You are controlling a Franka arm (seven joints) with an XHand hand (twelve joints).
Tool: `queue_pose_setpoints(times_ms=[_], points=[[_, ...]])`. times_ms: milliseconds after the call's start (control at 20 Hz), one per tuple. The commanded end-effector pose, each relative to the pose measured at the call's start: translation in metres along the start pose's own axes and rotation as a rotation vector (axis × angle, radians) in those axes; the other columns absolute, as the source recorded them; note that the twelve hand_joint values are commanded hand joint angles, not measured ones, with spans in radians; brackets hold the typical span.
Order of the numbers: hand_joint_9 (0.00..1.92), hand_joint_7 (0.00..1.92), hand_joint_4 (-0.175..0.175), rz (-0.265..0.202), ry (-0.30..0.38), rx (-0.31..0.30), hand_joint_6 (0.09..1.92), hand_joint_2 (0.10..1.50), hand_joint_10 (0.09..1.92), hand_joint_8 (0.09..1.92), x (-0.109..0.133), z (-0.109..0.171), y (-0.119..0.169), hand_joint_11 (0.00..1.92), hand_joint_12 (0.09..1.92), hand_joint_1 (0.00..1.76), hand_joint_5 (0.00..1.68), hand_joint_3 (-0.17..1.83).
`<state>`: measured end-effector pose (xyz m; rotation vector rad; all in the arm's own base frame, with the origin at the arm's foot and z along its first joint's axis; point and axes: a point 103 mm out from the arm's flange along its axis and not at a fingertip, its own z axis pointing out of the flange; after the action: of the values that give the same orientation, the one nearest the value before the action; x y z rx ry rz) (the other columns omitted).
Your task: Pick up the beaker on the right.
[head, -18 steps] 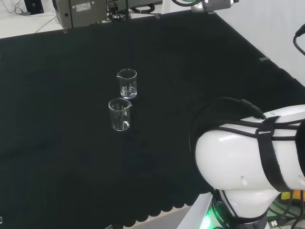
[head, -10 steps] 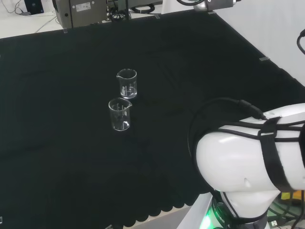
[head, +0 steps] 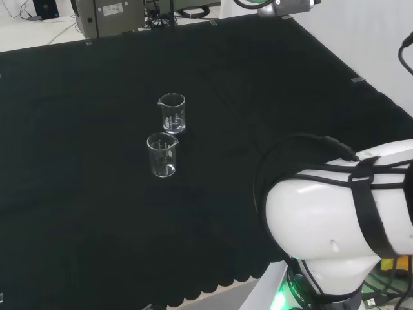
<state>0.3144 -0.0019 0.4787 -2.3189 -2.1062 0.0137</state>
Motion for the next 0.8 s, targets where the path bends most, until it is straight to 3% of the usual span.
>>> queue_pose_setpoints(times_ms=[50, 250, 450, 600, 800], points=[[0.1, 0.01, 0.032, 0.036, -0.021, 0.002, 0.09, 1.18, 0.57, 0.33, 0.002, 0.014, 0.011, 0.0, 1.31, 0.0, 0.18, 0.44], [0.15, 0.04, 0.032, 0.038, 0.011, -0.012, 0.09, 1.18, 0.59, 0.36, -0.009, 0.031, 0.024, 0.0, 1.34, 0.06, 0.19, 0.39], [0.25, 0.12, 0.022, 0.034, 0.042, 0.012, 0.09, 1.03, 0.62, 0.43, -0.022, 0.058, 0.052, 0.03, 1.38, 0.51, 0.27, 0.34], [0.28, 0.13, 0.016, 0.026, 0.077, 0.037, 0.09, 0.88, 0.62, 0.49, -0.032, 0.083, 0.083, 0.06, 1.38, 0.69, 0.31, 0.48], [0.29, 0.13, 0.013, 0.011, 0.121, 0.068, 0.09, 0.77, 0.62, 0.52, -0.043, 0.116, 0.122, 0.07, 1.38, 0.74, 0.33, 0.62]])
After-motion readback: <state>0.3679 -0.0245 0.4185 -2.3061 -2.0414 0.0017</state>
